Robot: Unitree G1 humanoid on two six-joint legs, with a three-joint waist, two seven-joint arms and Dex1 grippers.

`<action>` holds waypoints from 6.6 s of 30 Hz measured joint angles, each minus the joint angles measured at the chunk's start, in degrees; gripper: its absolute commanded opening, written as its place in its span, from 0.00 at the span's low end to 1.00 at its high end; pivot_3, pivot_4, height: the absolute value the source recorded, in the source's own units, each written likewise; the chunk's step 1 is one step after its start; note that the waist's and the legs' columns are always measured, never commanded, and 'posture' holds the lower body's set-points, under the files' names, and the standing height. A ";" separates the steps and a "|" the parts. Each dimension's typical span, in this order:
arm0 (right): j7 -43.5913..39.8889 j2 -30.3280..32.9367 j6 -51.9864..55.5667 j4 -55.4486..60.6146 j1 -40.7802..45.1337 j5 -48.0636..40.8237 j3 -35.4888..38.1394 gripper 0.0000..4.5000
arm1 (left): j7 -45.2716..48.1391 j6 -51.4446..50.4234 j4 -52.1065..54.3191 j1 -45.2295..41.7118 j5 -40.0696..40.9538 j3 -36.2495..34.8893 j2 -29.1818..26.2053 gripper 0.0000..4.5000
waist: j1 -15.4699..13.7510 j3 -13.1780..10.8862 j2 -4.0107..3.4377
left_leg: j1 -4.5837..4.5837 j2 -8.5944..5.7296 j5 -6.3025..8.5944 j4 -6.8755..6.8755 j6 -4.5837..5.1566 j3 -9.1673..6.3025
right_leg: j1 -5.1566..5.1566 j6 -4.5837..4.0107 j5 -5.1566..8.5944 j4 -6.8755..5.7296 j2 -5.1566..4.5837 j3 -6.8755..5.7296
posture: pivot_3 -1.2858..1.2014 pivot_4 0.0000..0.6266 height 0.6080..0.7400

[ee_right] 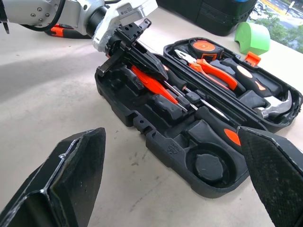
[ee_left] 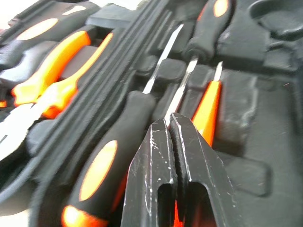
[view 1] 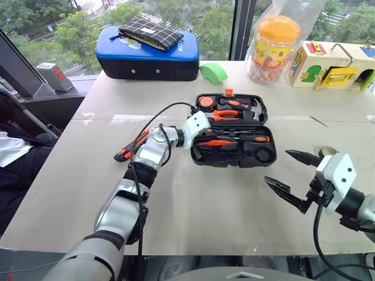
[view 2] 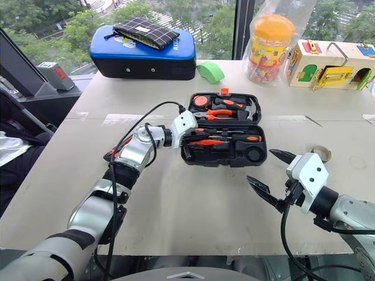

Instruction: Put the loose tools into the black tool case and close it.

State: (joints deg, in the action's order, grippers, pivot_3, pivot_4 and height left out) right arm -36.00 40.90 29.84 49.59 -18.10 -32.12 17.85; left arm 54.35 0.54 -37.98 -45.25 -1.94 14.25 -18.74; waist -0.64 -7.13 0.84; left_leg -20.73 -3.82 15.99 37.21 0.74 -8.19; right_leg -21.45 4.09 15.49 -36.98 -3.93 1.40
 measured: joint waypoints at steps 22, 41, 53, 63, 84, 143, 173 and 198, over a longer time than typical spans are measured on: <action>-0.70 -0.49 -0.49 -0.06 -0.41 0.16 -0.67 1.00 | 14.12 -20.12 10.44 3.31 16.29 -5.92 -2.09 0.01 | 0.28 -0.07 -0.04 | -0.12 0.02 -0.09 -0.03 -0.16 -0.02 | -0.09 -0.01 0.00 0.04 0.04 0.00 | 0.52 0.24 1.00; -1.14 -0.49 -0.52 -0.07 -0.76 0.15 -0.66 1.00 | 3.93 -15.25 1.64 0.10 9.96 -5.78 1.39 0.01 | -0.24 -0.06 -0.03 | -0.12 -0.03 -0.02 0.00 -0.03 -0.04 | -0.06 0.00 0.01 0.05 -0.02 -0.04 | 0.52 0.24 1.00; -1.34 -0.48 -0.57 -0.29 -0.34 0.21 -0.80 1.00 | -0.33 -2.80 5.86 3.07 0.90 -0.01 0.97 0.01 | -0.32 -0.02 -0.03 | -0.10 -0.02 -0.01 0.00 -0.02 -0.04 | -0.03 0.00 0.00 0.06 -0.06 -0.02 | 0.52 0.24 1.00; -1.25 -0.48 -0.62 -0.34 -0.24 0.44 -1.24 1.00 | -3.31 1.24 2.69 2.26 -0.71 0.53 2.28 0.01 | -0.11 0.01 -0.07 | -0.05 -0.02 0.00 -0.01 0.00 -0.02 | -0.02 0.00 0.00 0.05 -0.02 -0.02 | 0.52 0.24 1.00; -3.71 -0.67 -1.71 -4.59 7.06 0.30 -6.23 1.00 | 4.38 -24.77 9.95 12.39 13.68 -18.53 -28.59 0.98 | 0.18 -0.27 -0.08 | -0.05 -0.02 -0.01 -0.25 -0.04 -0.09 | -0.19 -0.03 0.00 0.16 -0.08 0.02 | 0.52 0.24 1.00; -10.57 -5.47 -12.60 2.89 -20.69 2.32 17.09 1.00 | 25.90 -29.61 19.75 -4.55 12.46 1.43 -9.88 0.73 | 1.28 -0.34 -0.17 | -0.08 0.06 0.05 -0.11 0.08 -0.04 | -0.09 0.00 0.02 0.11 0.13 0.10 | 0.52 0.24 1.00; -9.65 -3.01 -9.24 3.79 -18.84 1.33 16.36 1.00 | 16.57 -36.03 20.77 5.38 20.64 -4.28 -1.83 0.00 | -0.03 -0.18 -0.18 | -0.11 0.02 0.05 -0.03 0.07 -0.06 | -0.08 0.00 0.02 0.09 0.03 0.07 | 0.52 0.24 1.00; -9.83 -1.58 -7.56 3.57 -17.84 0.66 15.57 1.00 | 10.69 -40.11 16.78 5.70 23.88 -5.22 3.23 0.00 | -0.01 -0.11 -0.25 | 0.00 -0.01 0.04 0.10 0.07 -0.10 | 0.13 0.02 0.01 0.12 0.00 -0.02 | 0.52 0.24 1.00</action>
State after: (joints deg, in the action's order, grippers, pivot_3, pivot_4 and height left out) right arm -45.84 39.32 22.28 53.16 -35.94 -31.46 33.42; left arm 65.04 -39.57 -21.20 -39.55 21.94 9.04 -15.52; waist -0.65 -7.25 0.58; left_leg -20.73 -3.83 16.03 37.31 0.81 -8.29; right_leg -21.32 4.12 15.51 -36.86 -3.93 1.38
